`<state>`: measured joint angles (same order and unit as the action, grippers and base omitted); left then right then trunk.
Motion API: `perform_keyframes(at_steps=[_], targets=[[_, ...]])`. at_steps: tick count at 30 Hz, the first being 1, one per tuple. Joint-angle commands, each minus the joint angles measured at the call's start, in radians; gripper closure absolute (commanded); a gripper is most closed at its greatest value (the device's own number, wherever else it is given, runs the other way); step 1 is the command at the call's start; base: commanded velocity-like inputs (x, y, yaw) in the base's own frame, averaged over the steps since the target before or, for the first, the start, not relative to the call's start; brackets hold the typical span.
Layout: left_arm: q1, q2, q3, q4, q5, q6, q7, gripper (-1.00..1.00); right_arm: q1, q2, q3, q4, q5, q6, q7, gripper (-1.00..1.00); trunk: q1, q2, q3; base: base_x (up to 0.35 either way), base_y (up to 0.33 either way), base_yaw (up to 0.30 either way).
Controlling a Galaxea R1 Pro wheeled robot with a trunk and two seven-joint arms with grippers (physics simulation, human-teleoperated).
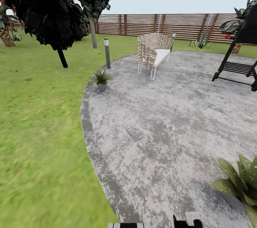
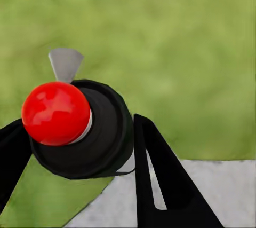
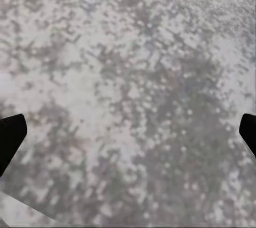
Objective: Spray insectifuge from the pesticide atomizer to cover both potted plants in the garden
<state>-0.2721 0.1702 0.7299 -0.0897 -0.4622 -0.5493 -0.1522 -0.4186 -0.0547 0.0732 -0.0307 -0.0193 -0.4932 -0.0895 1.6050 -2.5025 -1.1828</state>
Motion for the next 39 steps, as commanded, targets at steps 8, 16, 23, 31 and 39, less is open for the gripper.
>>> perform_keyframes(at_steps=[8,16,23,31,39], targets=[[0.0,0.0,0.008,0.001,-0.004,0.003,-0.006,1.0,0.0,-0.004,0.014,0.002,0.009,-0.001,0.003,-1.0,0.0,0.0,-0.002,0.33,0.028,0.037],[0.0,0.002,0.008,0.001,-0.003,0.005,-0.006,1.0,0.0,-0.005,0.015,0.002,0.009,-0.002,-0.001,-1.0,0.0,0.0,-0.002,0.335,0.0,0.0],[0.0,0.003,0.008,0.001,-0.004,0.005,-0.006,1.0,0.0,-0.009,0.014,0.002,0.009,-0.002,-0.001,-1.0,0.0,0.0,-0.002,0.336,0.0,0.0],[0.0,0.003,0.008,0.001,-0.004,0.005,-0.006,1.0,0.0,-0.011,0.014,0.002,0.009,-0.002,0.0,-1.0,0.0,0.0,-0.002,0.336,0.0,0.0],[0.0,0.005,0.008,0.001,-0.004,0.005,-0.006,1.0,0.0,-0.014,0.014,0.002,0.009,-0.002,0.001,-1.0,0.0,0.0,-0.002,0.337,0.0,0.0]])
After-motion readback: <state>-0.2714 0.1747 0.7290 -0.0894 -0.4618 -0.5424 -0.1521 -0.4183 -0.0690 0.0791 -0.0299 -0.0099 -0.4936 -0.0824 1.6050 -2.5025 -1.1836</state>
